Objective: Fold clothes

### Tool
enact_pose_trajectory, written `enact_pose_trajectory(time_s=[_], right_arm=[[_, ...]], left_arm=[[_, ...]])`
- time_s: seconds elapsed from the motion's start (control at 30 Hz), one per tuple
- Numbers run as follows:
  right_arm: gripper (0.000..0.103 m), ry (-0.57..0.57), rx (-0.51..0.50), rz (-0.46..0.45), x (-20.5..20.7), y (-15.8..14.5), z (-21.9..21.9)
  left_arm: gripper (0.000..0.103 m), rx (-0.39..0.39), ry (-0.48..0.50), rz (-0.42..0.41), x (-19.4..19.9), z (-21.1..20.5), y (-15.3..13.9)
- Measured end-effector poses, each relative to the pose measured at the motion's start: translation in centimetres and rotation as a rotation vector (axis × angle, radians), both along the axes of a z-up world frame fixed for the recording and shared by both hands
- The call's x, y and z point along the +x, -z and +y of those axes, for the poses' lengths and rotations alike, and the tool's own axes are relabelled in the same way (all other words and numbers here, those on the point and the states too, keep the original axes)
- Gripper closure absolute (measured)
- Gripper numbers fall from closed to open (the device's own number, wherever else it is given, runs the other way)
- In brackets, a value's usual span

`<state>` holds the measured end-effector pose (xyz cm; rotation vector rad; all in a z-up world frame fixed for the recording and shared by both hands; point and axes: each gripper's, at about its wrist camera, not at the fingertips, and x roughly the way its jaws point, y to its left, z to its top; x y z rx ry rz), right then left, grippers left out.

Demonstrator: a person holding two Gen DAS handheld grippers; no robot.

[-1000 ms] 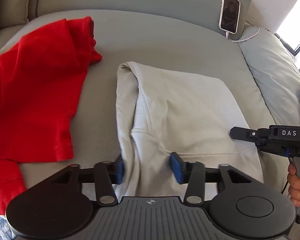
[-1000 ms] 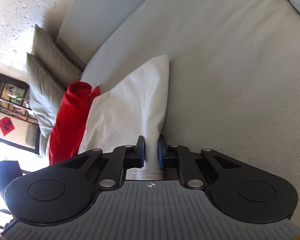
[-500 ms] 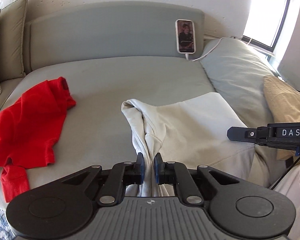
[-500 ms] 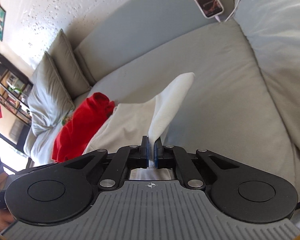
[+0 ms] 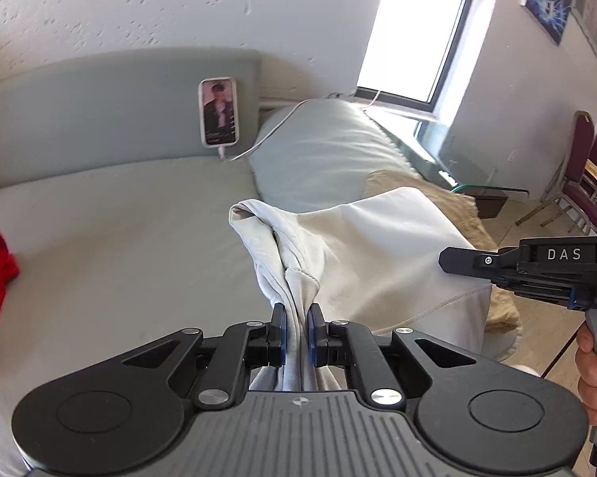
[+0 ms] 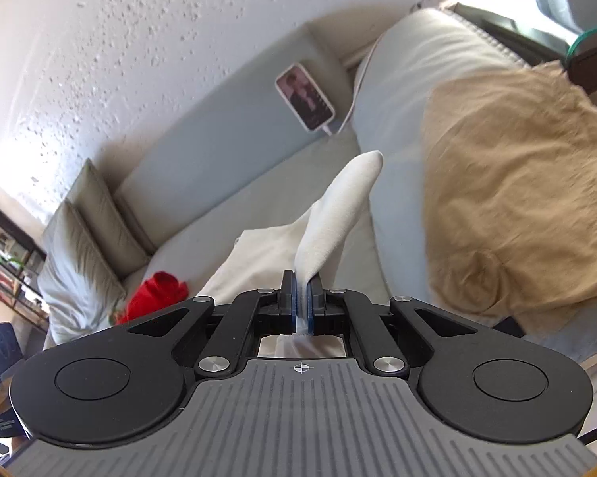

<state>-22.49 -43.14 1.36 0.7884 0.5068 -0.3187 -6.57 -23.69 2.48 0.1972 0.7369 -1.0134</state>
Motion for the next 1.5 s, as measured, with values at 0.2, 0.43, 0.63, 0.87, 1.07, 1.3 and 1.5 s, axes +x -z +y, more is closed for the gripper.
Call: enact_pose_trajectory(time_s=[0.2,0.43,0.63,0.87,1.07,1.3,1.5], right_arm=[[0.099,0.121,-0.024,-0.042,-5.0,-2.5,-5.1],[0.099,0.23,-0.088,-0.042,-6.7,-3.2,-12.4],[0.092,0.252,-0.062,0.009,-6.0,-1.5,-17.7],[0.056,0.349,-0.089,0.243,-7.0,2.2,-19.7],[0.052,0.275,-0.09,0.146,-9.8,1.5,-16.5],[0.052,0.078,-0.101,0.074,-9.0,5.1,-15.2],[0.067,-0.053,-0.289,0.175,-8.2,6.9,-13.3]], left_arm=[[0.095,-0.039,0.096,-0.023,-2.1,-8.2,-1.6],[0.095,-0.102,0.166,-0.081,-3.1,-15.3,-1.5],[0.071,-0.017,0.1,-0.032,-1.2,-19.6,2.6],[0.058,0.082,-0.05,-0.005,1.3,-15.0,6.0],[0.062,-0.068,0.047,0.07,-1.1,-13.4,3.6],[0.066,-0.092,0.18,0.085,-3.7,-16.4,4.2],[0.066,-0.083,0.162,0.111,-3.6,-16.3,4.3]])
